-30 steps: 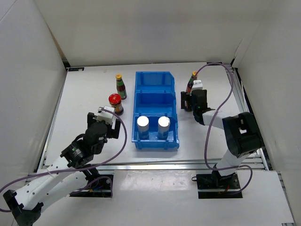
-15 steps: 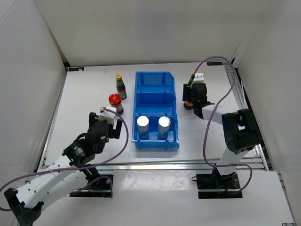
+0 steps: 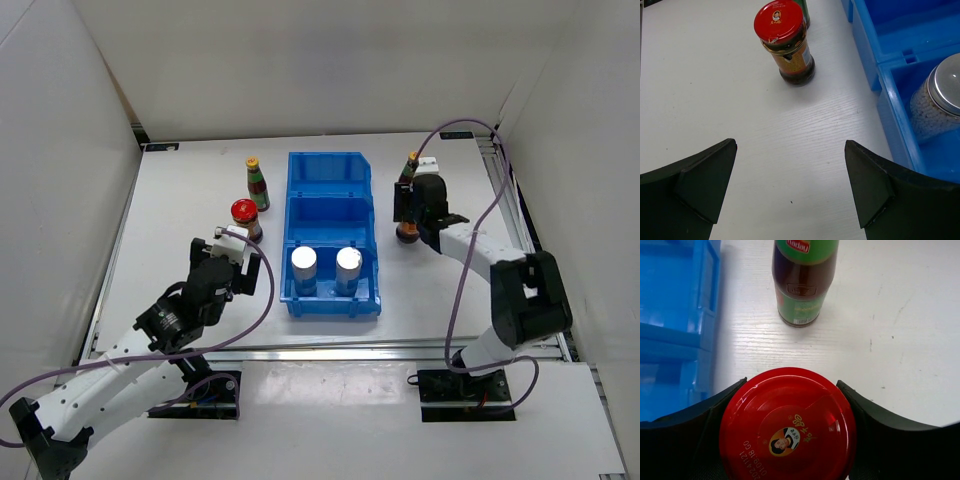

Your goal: Organize the condiment bottles

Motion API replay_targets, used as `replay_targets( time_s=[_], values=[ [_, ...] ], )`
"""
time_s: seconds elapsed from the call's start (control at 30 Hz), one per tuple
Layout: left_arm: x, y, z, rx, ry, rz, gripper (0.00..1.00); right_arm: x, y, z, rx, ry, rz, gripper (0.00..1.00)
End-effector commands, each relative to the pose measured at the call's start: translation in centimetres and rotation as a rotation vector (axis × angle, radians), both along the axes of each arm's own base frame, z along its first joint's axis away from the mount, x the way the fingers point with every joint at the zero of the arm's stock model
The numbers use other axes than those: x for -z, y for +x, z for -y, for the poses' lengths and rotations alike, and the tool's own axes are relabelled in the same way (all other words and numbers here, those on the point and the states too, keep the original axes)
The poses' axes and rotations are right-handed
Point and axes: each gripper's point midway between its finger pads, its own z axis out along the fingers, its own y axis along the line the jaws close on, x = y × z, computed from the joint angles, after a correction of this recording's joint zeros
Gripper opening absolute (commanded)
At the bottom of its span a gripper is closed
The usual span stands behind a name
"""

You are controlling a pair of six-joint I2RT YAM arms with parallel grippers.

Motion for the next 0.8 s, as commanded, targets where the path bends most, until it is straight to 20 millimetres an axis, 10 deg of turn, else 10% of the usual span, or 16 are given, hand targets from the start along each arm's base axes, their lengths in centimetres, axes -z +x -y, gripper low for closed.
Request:
replay_targets(
  time_s=[0.0, 0.33, 0.77],
  values=[
    [-0.1, 0.1, 0.2, 0.006, -0.010, 0.007, 1.00, -11.1, 0.9, -1.3, -0.018, 0.085, 0.259, 0.00],
    [0.1, 0.2, 0.2, 0.006, -0.003, 0.001, 1.00, -18.3, -2.4, -9.6, -0.295, 0.167, 0.388, 0.00],
    [0.1, 0.2, 0.2, 0.006, -0.003, 0.001, 1.00, -12.4, 0.7, -16.9, -0.443, 0.159, 0.304, 0.00]
  ],
)
